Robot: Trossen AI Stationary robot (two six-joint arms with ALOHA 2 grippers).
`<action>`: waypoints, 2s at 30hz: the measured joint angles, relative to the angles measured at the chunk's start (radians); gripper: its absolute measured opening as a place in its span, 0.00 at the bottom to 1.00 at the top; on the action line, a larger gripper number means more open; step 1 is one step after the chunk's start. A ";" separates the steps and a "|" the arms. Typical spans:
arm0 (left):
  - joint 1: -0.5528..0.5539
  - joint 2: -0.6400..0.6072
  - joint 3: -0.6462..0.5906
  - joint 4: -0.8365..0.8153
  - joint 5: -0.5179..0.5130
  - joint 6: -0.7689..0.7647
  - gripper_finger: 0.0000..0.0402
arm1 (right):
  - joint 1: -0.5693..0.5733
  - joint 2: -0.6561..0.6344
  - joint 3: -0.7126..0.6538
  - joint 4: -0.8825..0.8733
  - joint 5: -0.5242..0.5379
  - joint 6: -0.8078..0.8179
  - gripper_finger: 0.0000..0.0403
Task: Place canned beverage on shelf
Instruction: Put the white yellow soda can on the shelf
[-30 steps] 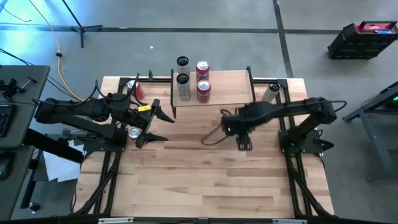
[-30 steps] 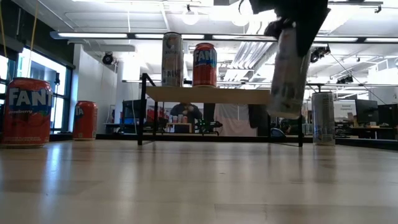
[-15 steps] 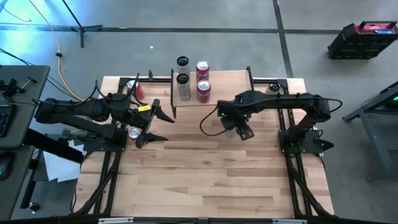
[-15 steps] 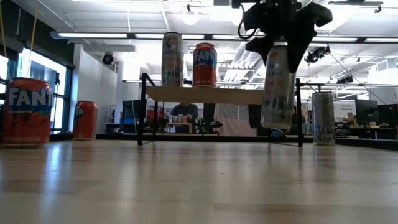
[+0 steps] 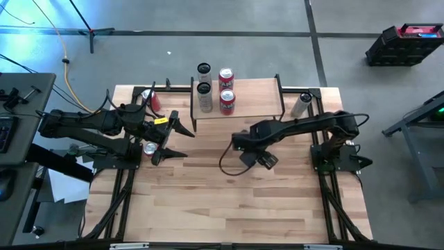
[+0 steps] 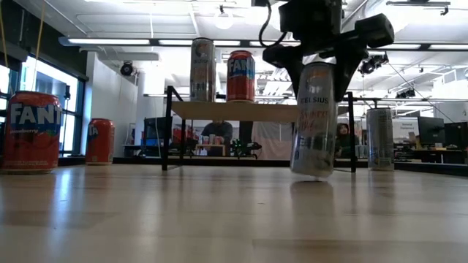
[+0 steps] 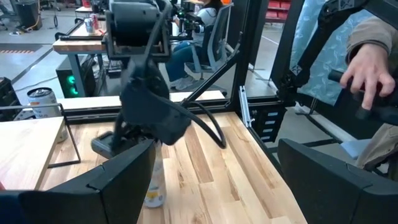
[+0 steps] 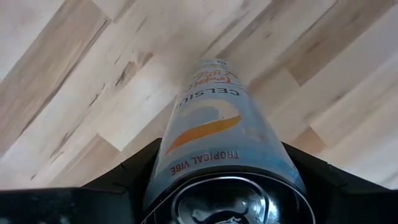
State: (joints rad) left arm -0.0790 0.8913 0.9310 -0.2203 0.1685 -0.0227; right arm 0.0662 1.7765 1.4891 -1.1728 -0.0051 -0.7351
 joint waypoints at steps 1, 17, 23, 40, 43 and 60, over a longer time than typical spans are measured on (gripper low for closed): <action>0.000 0.000 0.000 0.000 0.000 0.000 0.82 | 0.004 0.003 0.000 0.000 0.000 0.005 0.61; 0.000 0.000 0.000 0.000 0.000 0.000 0.82 | 0.008 0.006 0.000 0.036 0.001 0.125 0.69; 0.000 0.000 0.000 0.000 0.000 0.000 0.82 | 0.001 0.006 0.002 0.039 0.001 0.125 0.70; 0.000 0.000 0.000 0.000 0.000 0.000 0.82 | -0.007 0.006 0.002 0.071 0.001 0.348 0.72; 0.000 0.000 0.000 0.000 0.000 0.000 0.82 | -0.007 0.006 0.002 0.069 0.001 0.371 0.74; 0.000 0.000 0.000 0.000 0.000 0.000 0.82 | -0.007 0.005 0.002 0.019 0.005 0.666 0.86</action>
State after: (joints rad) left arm -0.0790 0.8913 0.9310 -0.2205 0.1688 -0.0227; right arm 0.0596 1.7816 1.4914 -1.1542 0.0002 -0.0694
